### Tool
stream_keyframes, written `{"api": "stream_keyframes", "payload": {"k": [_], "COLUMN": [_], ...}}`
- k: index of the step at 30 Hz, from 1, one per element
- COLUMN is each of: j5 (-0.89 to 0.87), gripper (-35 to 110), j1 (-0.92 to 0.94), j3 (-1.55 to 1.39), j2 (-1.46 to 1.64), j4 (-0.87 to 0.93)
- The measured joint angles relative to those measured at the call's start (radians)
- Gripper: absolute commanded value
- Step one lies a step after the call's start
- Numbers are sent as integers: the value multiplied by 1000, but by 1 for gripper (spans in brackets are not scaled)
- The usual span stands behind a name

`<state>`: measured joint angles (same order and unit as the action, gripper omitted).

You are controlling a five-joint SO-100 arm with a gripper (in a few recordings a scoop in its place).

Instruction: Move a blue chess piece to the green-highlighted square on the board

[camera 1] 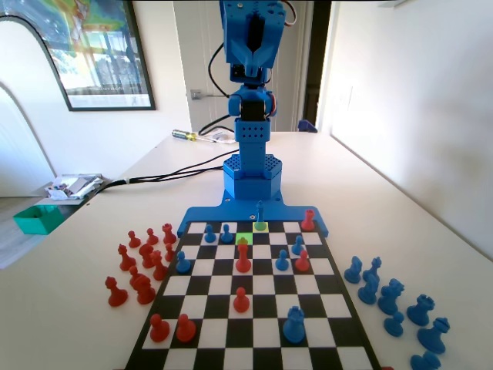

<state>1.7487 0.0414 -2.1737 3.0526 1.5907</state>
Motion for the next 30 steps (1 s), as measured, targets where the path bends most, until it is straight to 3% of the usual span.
{"api": "stream_keyframes", "payload": {"k": [30], "j5": [0], "gripper": [6], "j1": [-18], "j3": [0], "j2": [0], "j4": [0]}}
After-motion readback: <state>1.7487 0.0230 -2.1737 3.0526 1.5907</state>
